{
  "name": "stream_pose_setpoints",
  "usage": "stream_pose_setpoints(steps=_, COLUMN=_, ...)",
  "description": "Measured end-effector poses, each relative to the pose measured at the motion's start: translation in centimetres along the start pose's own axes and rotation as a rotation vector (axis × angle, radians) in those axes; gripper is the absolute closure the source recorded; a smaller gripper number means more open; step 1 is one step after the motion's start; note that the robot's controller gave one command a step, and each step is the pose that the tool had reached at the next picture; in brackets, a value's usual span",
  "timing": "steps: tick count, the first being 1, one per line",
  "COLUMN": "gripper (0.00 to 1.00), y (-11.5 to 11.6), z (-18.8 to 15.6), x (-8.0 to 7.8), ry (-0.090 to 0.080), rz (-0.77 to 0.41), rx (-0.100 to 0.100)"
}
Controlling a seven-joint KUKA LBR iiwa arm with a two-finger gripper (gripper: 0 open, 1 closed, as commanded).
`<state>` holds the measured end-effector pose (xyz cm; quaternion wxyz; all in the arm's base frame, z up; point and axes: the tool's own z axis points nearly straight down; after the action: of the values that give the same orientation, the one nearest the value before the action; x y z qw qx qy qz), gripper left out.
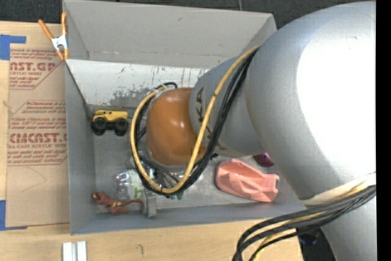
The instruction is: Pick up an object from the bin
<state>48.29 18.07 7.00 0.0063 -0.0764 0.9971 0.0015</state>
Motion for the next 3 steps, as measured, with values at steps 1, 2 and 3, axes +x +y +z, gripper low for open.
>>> stream_pose_setpoints(steps=1, gripper=1.0, y=-1.35, z=0.02, x=0.3, ry=0.013, rz=0.065, rx=0.0)
stream_pose_setpoints(steps=2, gripper=1.0, y=-1.35, z=0.02, x=0.3, ry=0.013, rz=0.065, rx=0.0)
stream_pose_setpoints(steps=3, gripper=1.0, y=-1.38, z=-0.41, x=0.46, ry=0.018, rz=0.064, rx=0.001)
